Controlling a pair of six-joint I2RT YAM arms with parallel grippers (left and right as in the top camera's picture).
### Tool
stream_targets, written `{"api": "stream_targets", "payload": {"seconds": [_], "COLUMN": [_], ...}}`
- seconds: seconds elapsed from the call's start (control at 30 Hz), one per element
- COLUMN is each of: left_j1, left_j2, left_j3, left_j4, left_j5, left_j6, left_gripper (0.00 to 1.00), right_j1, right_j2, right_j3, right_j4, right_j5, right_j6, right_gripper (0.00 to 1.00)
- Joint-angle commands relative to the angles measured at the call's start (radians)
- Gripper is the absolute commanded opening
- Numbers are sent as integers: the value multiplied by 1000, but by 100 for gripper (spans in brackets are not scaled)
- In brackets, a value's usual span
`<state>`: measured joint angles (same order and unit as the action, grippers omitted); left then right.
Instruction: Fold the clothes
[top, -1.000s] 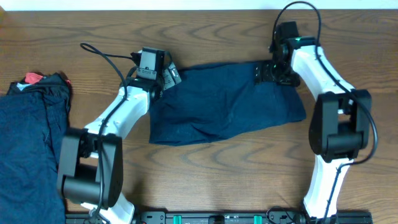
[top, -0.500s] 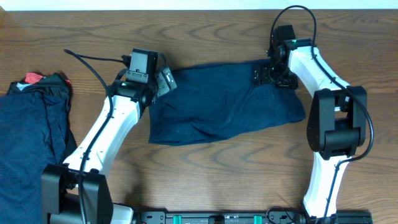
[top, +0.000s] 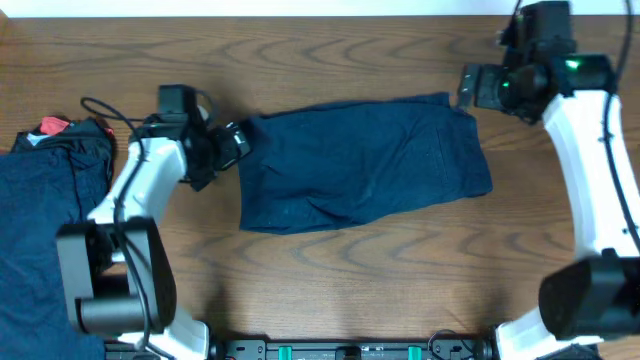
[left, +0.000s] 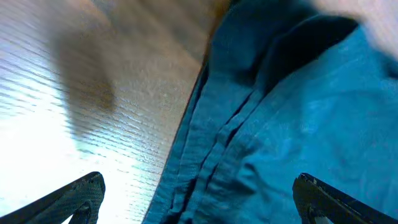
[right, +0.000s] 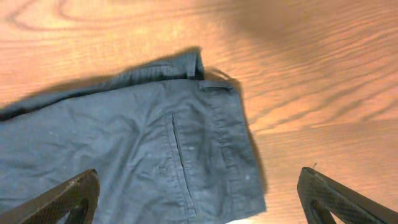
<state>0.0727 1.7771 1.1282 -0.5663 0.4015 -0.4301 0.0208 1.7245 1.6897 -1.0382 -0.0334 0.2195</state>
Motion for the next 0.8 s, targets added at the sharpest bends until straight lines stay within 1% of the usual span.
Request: {"api": "stream_targets", "payload": {"seconds": [0.0, 0.1, 0.17, 0.3, 0.53, 0.7, 0.77], "left_j1": [25, 32, 33, 31, -15, -53, -68], "left_j2": [74, 141, 190, 294, 445, 470, 470], "left_j3": [3, 3, 3, 3, 3, 3, 3], "left_j4": [-13, -24, -42, -58, -46, 22, 74], "left_j5": [203, 268, 287, 433, 513, 623, 666], "left_j6": [118, 182, 212, 301, 333, 332, 308], "left_gripper": [98, 98, 98, 98, 98, 98, 98], "right_j1": [-1, 0, 0, 0, 0, 0, 0], "right_j2": [-12, -28, -31, -31, -30, -30, -30], "right_j3": [4, 4, 4, 4, 4, 4, 4], "right_j4": [-11, -16, -18, -25, -28, -42, -43], "right_j5": [7, 7, 7, 6, 6, -1, -2], "right_j6": [-15, -15, -15, -15, -19, -19, -19], "right_gripper": [99, 99, 99, 99, 99, 99, 99]}}
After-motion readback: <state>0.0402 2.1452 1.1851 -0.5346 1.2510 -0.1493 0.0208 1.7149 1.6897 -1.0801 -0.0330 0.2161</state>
